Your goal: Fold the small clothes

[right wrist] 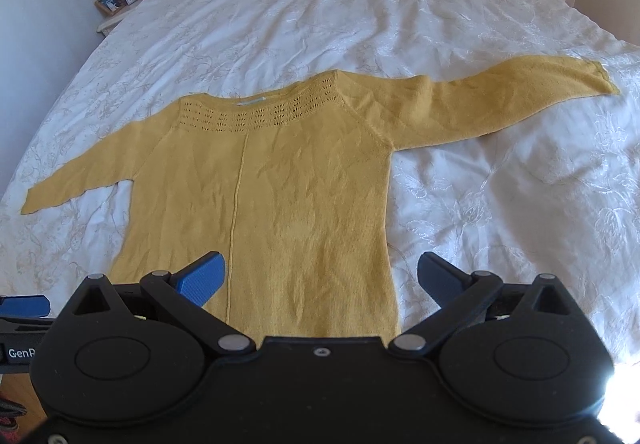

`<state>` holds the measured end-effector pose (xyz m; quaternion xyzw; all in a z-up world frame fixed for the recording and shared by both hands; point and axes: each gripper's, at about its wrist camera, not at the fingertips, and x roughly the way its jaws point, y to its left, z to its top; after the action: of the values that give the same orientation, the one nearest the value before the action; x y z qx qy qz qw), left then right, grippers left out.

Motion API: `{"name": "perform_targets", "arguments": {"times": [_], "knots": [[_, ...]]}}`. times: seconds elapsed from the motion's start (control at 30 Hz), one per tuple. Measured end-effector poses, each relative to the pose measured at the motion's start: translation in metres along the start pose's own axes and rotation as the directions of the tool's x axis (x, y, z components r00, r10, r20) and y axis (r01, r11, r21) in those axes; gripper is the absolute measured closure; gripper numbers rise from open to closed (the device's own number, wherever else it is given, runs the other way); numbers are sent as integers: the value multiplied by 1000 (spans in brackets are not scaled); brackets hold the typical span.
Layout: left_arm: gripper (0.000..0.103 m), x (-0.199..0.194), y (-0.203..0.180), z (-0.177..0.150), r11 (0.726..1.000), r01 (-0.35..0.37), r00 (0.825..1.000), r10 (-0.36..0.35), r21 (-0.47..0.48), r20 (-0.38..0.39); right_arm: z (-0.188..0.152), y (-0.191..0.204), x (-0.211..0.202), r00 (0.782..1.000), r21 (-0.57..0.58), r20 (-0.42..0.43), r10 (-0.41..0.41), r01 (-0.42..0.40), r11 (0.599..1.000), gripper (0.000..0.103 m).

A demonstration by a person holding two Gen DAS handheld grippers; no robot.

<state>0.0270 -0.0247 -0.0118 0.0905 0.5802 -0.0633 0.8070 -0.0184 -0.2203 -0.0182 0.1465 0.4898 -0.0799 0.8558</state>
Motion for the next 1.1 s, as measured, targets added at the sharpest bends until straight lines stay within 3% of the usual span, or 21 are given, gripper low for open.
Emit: {"name": "perform_targets", "arguments": {"times": [0.17,0.3,0.47,0.6,0.77,0.9,1.1], "knots": [[11,3,9,16,1000,6,1000,-6,-5,9,13,4,3,1000,14,24,8,-8,1000,1],[17,3,20,35,998,61,996,-60,-2,71,22,8,-2,992,46,124,16,-22,999,1],[17,3,35,64,989,142,972,-145,32,186,35,8,-13,940,116,340,-36,-4,993,1],[17,0,52,86,986,161,931,-163,32,328,48,-1,-5,890,160,443,-106,38,986,1],[16,13,70,101,953,297,830,-287,57,479,70,-28,13,897,230,386,-214,131,964,1],[16,29,60,119,968,244,875,-244,55,417,86,-65,27,901,254,338,-273,191,948,1],[17,51,36,128,973,223,931,-231,62,282,115,-132,40,886,212,306,-348,293,932,1]]}}
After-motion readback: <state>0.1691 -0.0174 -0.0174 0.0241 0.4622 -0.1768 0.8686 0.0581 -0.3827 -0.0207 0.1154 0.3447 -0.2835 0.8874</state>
